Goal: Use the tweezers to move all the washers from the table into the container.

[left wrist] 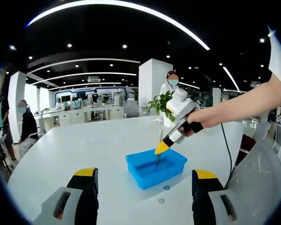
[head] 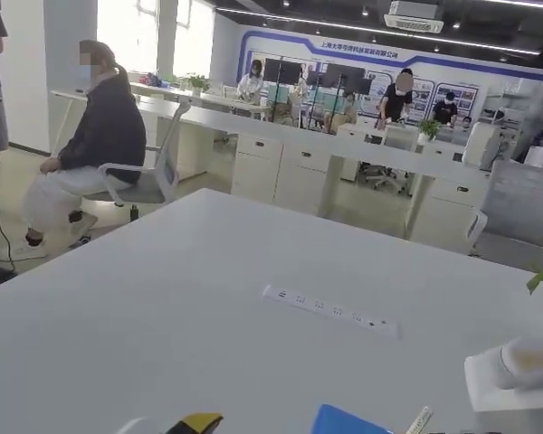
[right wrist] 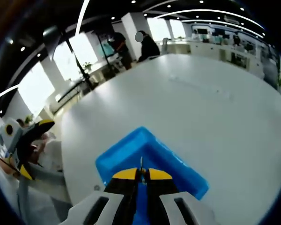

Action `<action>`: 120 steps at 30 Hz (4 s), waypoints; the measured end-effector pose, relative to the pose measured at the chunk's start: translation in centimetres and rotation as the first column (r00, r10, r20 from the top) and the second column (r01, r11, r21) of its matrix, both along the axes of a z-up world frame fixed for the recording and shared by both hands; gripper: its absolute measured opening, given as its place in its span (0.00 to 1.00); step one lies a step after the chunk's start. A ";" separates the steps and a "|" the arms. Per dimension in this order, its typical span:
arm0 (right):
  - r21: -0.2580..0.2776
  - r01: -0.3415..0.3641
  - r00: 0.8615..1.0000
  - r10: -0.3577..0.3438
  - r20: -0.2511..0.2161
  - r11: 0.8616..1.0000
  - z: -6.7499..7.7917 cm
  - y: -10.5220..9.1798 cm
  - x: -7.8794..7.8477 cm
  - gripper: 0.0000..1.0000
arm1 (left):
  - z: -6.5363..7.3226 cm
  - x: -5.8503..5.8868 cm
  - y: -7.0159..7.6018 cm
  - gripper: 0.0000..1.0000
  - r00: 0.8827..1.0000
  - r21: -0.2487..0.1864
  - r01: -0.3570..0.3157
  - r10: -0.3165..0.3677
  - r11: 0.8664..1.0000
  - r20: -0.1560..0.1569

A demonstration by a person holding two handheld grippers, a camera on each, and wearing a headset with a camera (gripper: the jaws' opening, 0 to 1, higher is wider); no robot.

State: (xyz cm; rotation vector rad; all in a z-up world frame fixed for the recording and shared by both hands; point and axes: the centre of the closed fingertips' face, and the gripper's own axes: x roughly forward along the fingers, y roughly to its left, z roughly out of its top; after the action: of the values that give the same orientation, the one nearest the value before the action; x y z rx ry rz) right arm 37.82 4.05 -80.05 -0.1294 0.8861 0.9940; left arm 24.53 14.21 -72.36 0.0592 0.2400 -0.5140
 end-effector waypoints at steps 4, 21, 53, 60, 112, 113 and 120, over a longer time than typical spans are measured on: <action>-0.027 -0.006 1.000 0.006 0.002 1.000 -1.0 0.0 0.3 0.03 | 0.0 0.0 0.0 0.84 1.000 0.000 0.002 -0.002 1.000 -0.002; -0.086 -0.076 0.994 0.082 0.067 0.993 -1.7 0.1 -0.4 0.04 | -0.5 -0.1 -0.2 0.81 1.000 0.020 0.017 -0.016 1.000 -0.019; -0.090 -0.258 0.929 0.272 0.250 0.962 5.5 2.4 -6.1 0.04 | -0.4 -0.2 -0.4 0.81 1.000 0.013 0.023 -0.023 1.000 -0.019; -0.086 -0.295 0.934 0.306 0.184 0.952 3.4 3.1 -7.6 0.04 | -0.4 -0.1 -0.4 0.81 1.000 0.014 0.025 -0.024 1.000 -0.019; -0.118 -0.356 0.927 0.366 0.077 0.927 -0.7 2.8 -10.5 0.03 | -0.4 -0.2 -0.4 0.81 0.999 0.010 0.026 -0.026 1.000 -0.018; -0.109 -0.347 0.932 0.356 0.072 0.931 -0.3 2.8 -10.5 0.03 | -0.4 -0.2 -0.4 0.81 0.999 0.010 0.027 -0.027 1.000 -0.018; -0.043 -0.313 0.946 0.315 0.070 0.949 2.8 2.6 -10.0 0.03 | -0.5 -0.2 -0.5 0.81 0.999 0.012 0.030 -0.030 0.999 -0.020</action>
State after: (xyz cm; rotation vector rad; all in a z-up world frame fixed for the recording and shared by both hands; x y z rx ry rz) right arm 27.85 6.65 -77.24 -0.3415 0.8262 1.2642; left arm 24.32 13.74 -72.82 0.0697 0.2623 -0.5432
